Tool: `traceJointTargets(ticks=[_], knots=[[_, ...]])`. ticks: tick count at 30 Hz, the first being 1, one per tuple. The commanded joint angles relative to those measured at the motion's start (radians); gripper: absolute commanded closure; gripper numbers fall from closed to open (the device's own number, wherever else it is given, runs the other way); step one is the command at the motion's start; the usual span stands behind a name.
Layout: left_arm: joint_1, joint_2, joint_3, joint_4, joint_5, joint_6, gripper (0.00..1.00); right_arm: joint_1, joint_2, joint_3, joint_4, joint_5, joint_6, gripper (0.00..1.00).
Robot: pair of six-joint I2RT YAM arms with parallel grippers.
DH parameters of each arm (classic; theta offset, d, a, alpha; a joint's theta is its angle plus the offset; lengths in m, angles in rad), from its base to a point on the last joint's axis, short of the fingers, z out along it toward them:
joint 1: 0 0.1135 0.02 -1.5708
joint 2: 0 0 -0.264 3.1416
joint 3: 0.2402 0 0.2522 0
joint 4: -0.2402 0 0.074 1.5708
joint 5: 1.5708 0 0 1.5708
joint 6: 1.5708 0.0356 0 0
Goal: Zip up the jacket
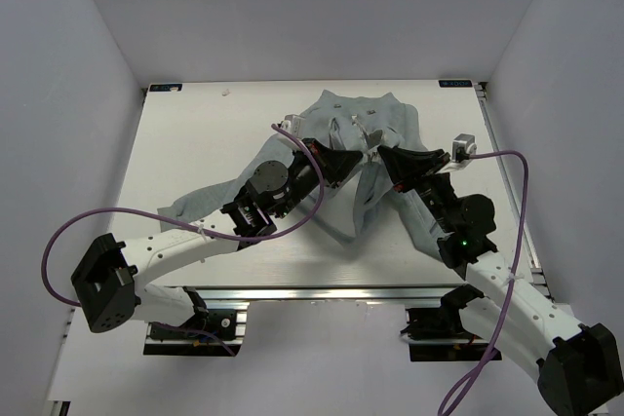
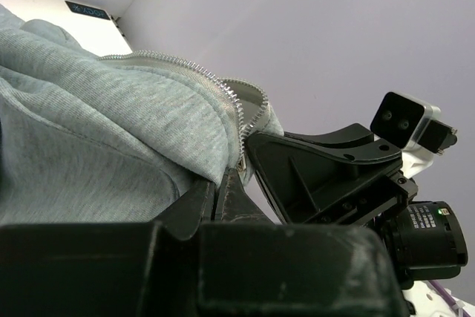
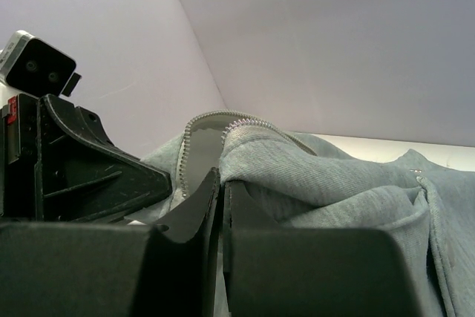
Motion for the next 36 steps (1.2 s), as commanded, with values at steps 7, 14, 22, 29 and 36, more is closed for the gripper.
traceJointTargets(ticks=[7,14,22,29,36], knots=[[-0.01,-0.035,0.034,0.029,-0.049,0.001,1.0,-0.001,-0.008,0.023,0.077,-0.061,0.011,1.0],[-0.01,-0.034,0.032,0.061,-0.049,-0.005,1.0,-0.001,0.012,0.035,0.069,-0.096,0.013,1.0],[-0.01,-0.018,0.041,0.07,-0.033,-0.015,1.0,-0.001,0.021,0.041,0.08,-0.128,0.016,1.0],[-0.008,-0.009,0.043,0.066,-0.029,-0.019,1.0,-0.001,0.004,0.038,0.086,-0.133,0.014,1.0],[-0.01,0.0,0.045,0.066,-0.021,-0.025,1.0,-0.001,-0.014,0.035,0.089,-0.137,0.02,1.0]])
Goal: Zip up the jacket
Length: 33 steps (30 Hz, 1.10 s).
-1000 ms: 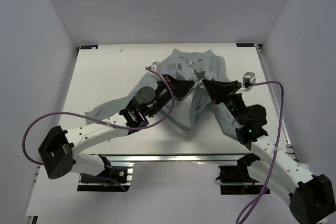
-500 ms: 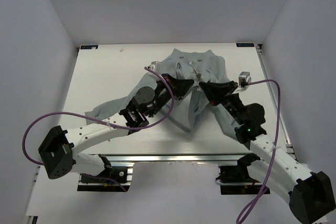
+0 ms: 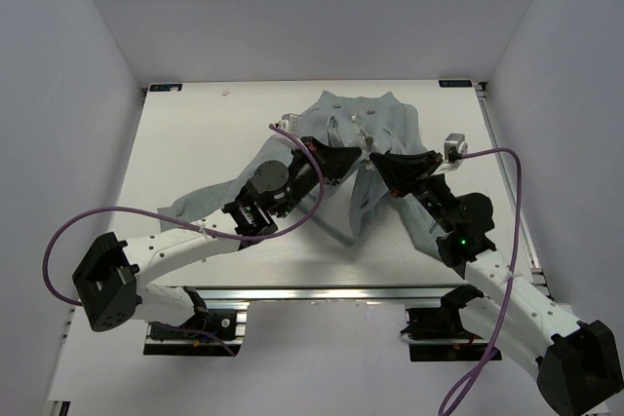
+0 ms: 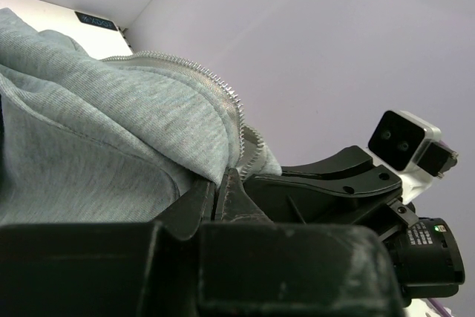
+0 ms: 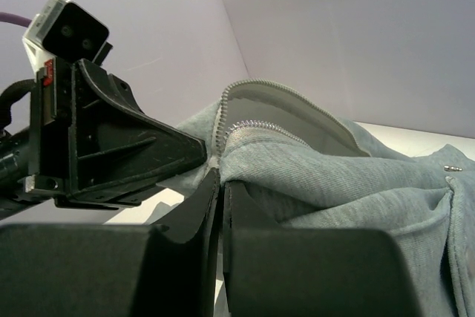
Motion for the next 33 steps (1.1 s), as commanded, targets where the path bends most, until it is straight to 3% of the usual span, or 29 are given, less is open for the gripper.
traceJointTargets(ticks=[1,33], knots=[[-0.007,-0.009,0.04,0.048,0.027,-0.01,1.0,-0.001,-0.033,0.037,0.086,-0.014,0.008,1.0],[-0.007,0.007,0.04,0.067,0.096,-0.027,1.0,-0.001,-0.036,0.024,0.136,0.072,0.017,1.0]])
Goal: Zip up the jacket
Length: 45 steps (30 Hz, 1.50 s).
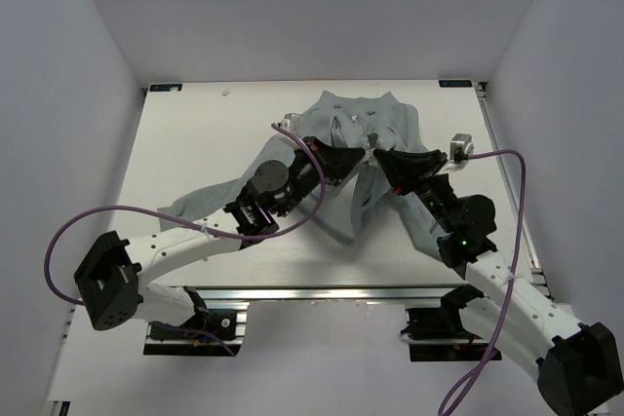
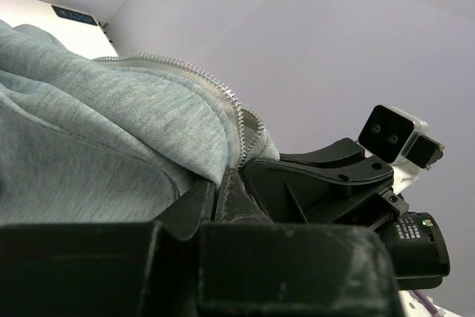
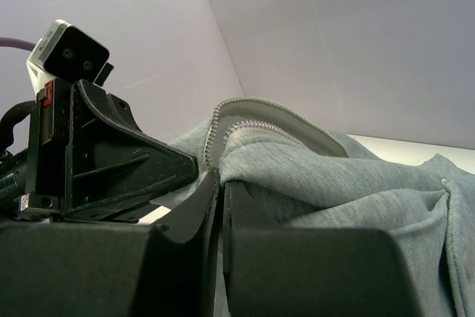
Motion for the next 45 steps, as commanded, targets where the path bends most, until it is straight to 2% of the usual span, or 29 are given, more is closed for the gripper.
traceJointTargets(ticks=[1,17,22,28,32,35,41,45], knots=[[-0.007,0.001,0.041,0.036,0.054,-0.005,1.0,-0.001,-0.022,0.024,0.112,0.029,0.006,1.0],[-0.007,0.018,0.128,-0.149,0.12,0.064,1.0,-0.002,0.014,0.061,0.043,0.043,-0.041,1.0],[-0.007,0.039,0.204,-0.319,0.171,0.145,1.0,-0.001,0.012,0.083,0.018,0.061,-0.069,1.0],[-0.004,0.075,0.247,-0.474,0.335,0.232,1.0,-0.001,0.017,0.116,-0.051,0.084,-0.08,1.0],[0.0,0.085,0.254,-0.566,0.329,0.23,1.0,-0.001,-0.003,0.122,-0.085,0.129,-0.084,1.0],[0.0,0.082,0.224,-0.602,0.343,0.225,1.0,-0.001,-0.009,0.164,-0.181,0.181,-0.092,1.0],[0.0,0.087,0.188,-0.683,0.317,0.222,1.0,-0.001,0.035,0.282,-0.509,0.219,-0.057,1.0],[0.01,0.104,0.179,-0.71,0.334,0.217,1.0,-0.001,0.067,0.271,-0.678,0.209,-0.029,1.0]])
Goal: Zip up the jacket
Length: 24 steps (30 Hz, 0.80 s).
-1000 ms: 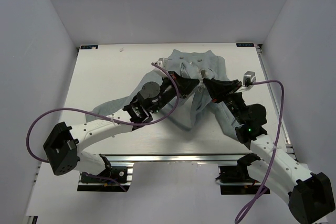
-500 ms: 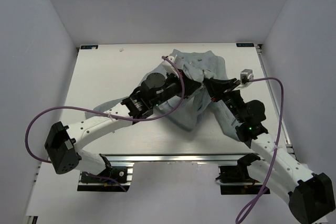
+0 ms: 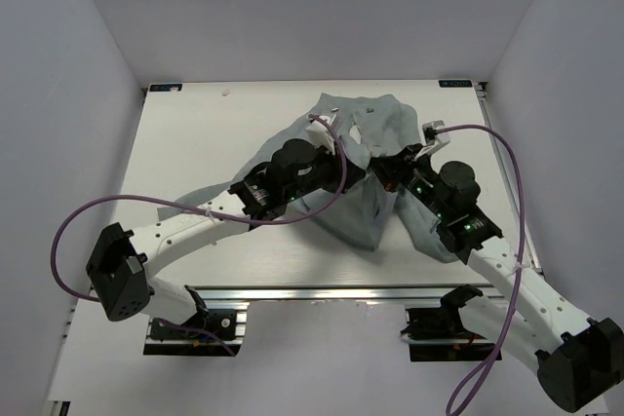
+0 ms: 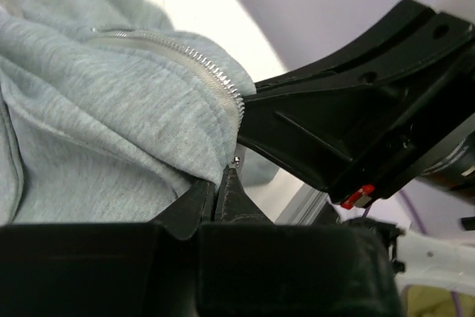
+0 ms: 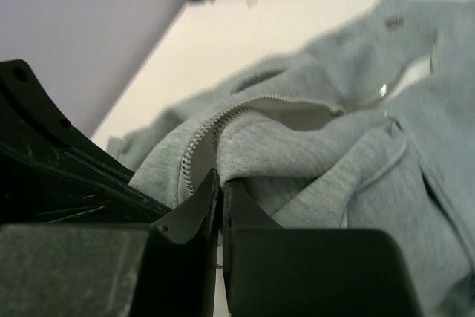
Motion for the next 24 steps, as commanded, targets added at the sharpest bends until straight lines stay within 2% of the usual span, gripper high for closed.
traceJointTargets(ticks=[1,6,13,17,22,24], knots=[[-0.017,0.027,-0.043,-0.179,0.159,-0.007,1.0,-0.016,0.008,0.053,-0.106,0.123,0.021,1.0],[0.073,0.066,-0.106,-0.134,0.387,-0.056,1.0,-0.016,-0.041,-0.009,-0.14,0.129,0.032,1.0],[0.124,0.116,-0.156,-0.097,0.522,-0.075,1.0,-0.016,0.038,0.001,-0.271,0.042,0.015,1.0],[0.127,0.133,-0.161,-0.126,0.533,-0.065,1.0,-0.016,0.107,-0.019,-0.282,0.02,0.029,1.0],[0.141,0.19,-0.17,-0.161,0.55,-0.073,1.0,-0.016,0.12,-0.019,-0.309,0.015,0.001,0.89],[0.152,0.21,-0.166,-0.172,0.57,-0.078,1.0,-0.016,0.115,0.001,-0.36,-0.004,-0.034,0.81]])
